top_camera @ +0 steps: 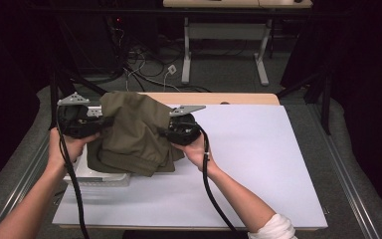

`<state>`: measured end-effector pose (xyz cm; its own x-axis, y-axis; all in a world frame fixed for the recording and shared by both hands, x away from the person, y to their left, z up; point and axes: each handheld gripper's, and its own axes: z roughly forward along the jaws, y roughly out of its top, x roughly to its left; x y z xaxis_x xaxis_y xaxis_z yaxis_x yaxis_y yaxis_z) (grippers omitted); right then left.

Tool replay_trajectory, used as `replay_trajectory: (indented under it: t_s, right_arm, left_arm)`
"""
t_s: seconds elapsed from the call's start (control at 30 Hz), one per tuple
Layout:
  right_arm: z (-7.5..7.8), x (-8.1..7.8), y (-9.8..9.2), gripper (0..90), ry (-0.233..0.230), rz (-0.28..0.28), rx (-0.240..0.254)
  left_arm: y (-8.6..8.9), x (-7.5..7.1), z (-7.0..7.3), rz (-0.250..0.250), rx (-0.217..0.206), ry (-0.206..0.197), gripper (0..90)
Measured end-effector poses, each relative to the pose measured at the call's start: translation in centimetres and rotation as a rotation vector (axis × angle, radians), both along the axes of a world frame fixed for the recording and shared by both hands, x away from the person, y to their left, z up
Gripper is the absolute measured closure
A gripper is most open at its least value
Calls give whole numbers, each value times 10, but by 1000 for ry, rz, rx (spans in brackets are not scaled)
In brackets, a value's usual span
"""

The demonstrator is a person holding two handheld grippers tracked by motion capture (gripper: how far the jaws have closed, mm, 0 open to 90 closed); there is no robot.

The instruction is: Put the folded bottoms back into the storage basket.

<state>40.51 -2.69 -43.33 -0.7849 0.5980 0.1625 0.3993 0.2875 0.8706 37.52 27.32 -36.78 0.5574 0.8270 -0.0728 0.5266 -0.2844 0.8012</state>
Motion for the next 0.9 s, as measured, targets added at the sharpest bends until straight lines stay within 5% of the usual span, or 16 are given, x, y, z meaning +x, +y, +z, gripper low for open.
replay_trajectory:
  t_s: [0.9]
  right_arm:
    - [1, 13, 68, 834, 29, 57, 4]
  left_arm:
    - [33, 9, 7, 144, 101, -37, 826]
